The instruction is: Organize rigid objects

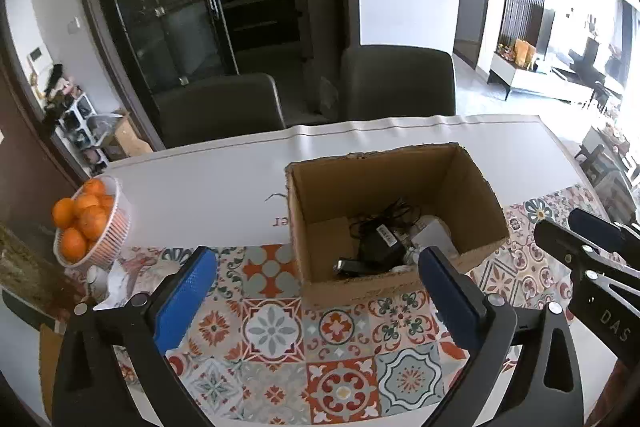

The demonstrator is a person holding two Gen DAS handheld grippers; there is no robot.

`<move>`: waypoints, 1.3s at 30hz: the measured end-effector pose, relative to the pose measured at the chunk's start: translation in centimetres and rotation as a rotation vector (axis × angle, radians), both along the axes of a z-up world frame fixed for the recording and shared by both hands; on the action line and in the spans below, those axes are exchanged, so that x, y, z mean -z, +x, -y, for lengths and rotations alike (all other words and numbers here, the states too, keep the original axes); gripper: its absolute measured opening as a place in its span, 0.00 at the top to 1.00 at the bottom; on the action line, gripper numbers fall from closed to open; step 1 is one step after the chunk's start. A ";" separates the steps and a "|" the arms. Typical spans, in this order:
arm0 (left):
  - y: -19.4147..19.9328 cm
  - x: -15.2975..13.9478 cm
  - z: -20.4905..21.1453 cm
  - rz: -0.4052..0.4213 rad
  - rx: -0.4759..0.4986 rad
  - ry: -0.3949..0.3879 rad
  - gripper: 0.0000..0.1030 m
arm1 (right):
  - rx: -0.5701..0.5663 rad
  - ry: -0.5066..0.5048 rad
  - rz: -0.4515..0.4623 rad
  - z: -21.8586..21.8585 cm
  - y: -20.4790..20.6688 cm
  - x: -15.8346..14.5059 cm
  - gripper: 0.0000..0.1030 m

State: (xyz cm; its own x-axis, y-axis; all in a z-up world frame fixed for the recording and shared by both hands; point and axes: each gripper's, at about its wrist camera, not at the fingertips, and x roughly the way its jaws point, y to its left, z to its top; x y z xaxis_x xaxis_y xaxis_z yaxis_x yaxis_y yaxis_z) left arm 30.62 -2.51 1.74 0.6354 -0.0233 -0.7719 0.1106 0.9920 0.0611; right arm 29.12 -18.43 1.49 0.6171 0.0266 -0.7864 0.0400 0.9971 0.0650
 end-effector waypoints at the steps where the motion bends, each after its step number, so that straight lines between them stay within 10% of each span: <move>1: -0.6 -0.1 -0.2 0.007 -0.007 0.003 0.00 | -0.001 0.001 0.001 0.0 -0.5 -0.1 0.50; 39: -15.8 6.1 -2.2 -0.084 -0.056 0.060 0.00 | -0.085 0.030 -0.183 -2.5 -14.7 7.0 0.36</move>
State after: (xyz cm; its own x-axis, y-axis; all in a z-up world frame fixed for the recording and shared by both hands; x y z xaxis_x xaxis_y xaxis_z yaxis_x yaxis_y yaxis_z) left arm 14.83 -0.27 -4.34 0.5674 0.0585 -0.8213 0.0625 0.9915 0.1138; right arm 14.43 -15.93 -5.48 0.4589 0.0976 -0.8831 -0.0305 0.9951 0.0942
